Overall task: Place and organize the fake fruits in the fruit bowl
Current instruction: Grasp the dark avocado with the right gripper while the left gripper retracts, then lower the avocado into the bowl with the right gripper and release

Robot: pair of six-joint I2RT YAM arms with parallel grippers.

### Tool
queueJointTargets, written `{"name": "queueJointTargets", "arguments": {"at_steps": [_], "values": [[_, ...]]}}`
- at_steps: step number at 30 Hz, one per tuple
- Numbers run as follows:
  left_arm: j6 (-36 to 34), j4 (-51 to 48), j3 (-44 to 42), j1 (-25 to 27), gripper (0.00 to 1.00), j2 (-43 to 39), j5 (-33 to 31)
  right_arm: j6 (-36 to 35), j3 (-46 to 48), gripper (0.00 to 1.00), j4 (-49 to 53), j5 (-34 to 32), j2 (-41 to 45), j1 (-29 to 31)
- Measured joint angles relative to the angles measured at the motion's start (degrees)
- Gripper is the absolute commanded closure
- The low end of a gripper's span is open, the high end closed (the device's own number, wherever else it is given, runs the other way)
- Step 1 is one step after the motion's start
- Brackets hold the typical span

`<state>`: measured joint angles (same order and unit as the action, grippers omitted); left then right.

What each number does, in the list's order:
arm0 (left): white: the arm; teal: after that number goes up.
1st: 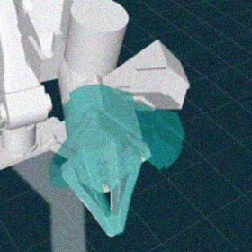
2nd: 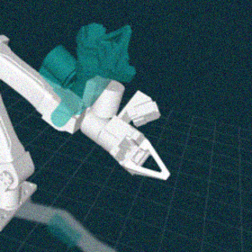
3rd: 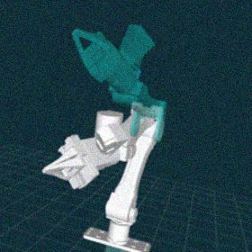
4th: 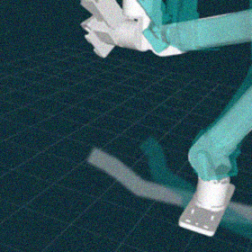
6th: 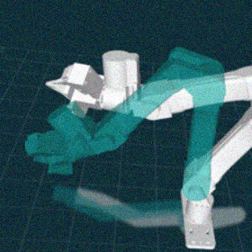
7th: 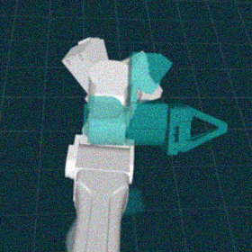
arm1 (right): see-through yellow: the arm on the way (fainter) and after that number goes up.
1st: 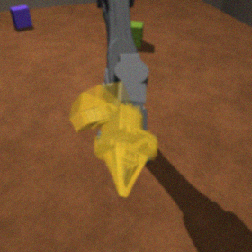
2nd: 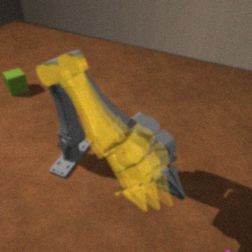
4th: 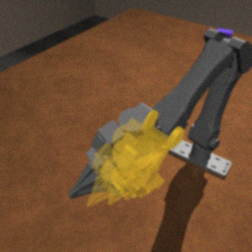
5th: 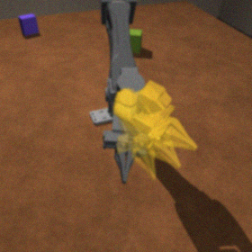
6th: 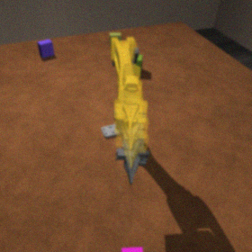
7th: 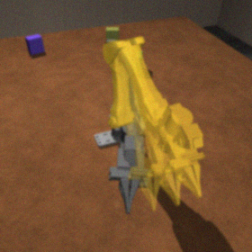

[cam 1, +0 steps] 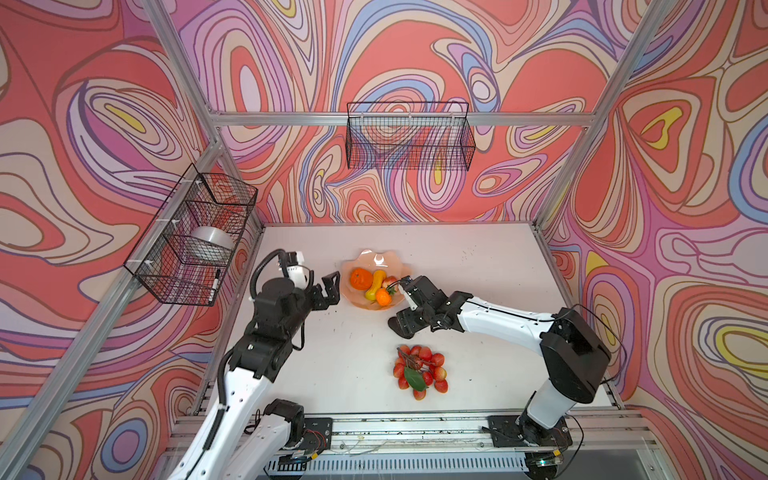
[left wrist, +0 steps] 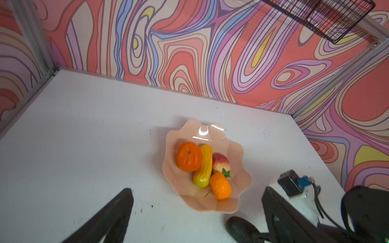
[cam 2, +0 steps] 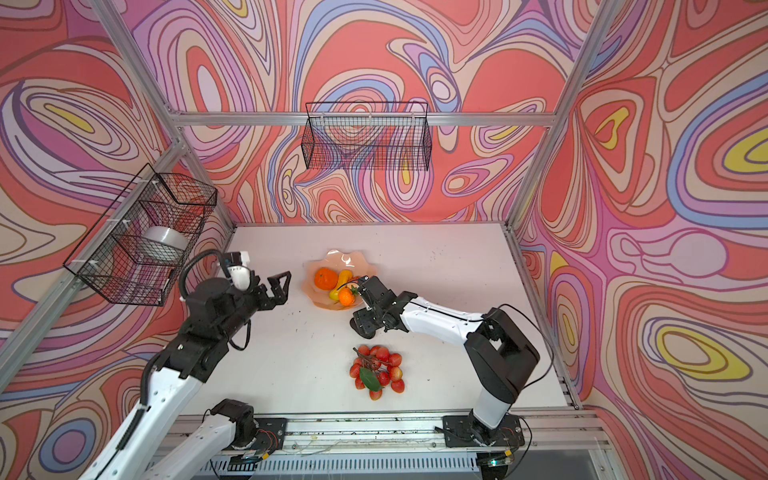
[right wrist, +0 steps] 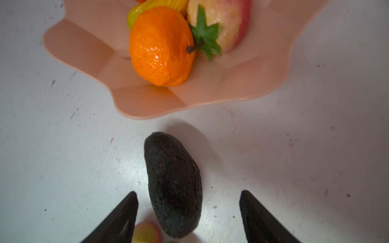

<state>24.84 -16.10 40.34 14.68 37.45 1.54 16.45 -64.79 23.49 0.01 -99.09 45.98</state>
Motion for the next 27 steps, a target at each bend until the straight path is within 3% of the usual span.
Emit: {"name": "queueJointTargets", "arguments": {"at_steps": [4,7,10,14,18,22,27], "values": [[5.31,-4.57,-7.48,0.0,0.01,-12.37,0.07,-0.13,-1.75,0.26,-1.51,2.32,-4.37,0.5],[7.78,-7.34,-7.98,0.0,0.01,-16.41,-0.11,0.2,-1.62,0.3,-1.84,2.82,-5.88,0.7],[8.83,-8.63,-7.96,0.0,0.01,-16.83,-0.04,0.92,-0.96,0.35,-2.23,2.32,-5.92,0.76],[9.33,-9.86,-7.56,0.0,0.01,-15.02,0.33,2.69,1.14,0.54,-3.39,0.72,-5.6,0.76],[9.46,-9.86,-7.54,0.0,0.01,-13.31,0.76,5.38,3.26,0.66,-2.78,-3.08,-3.34,0.94],[9.79,-9.81,-7.54,0.0,0.01,-12.66,1.38,7.43,5.11,0.72,0.61,-6.84,0.83,0.94],[9.94,-9.77,-7.76,0.0,0.01,-12.72,2.58,9.25,4.98,0.72,6.1,-10.56,9.99,0.94]]}}
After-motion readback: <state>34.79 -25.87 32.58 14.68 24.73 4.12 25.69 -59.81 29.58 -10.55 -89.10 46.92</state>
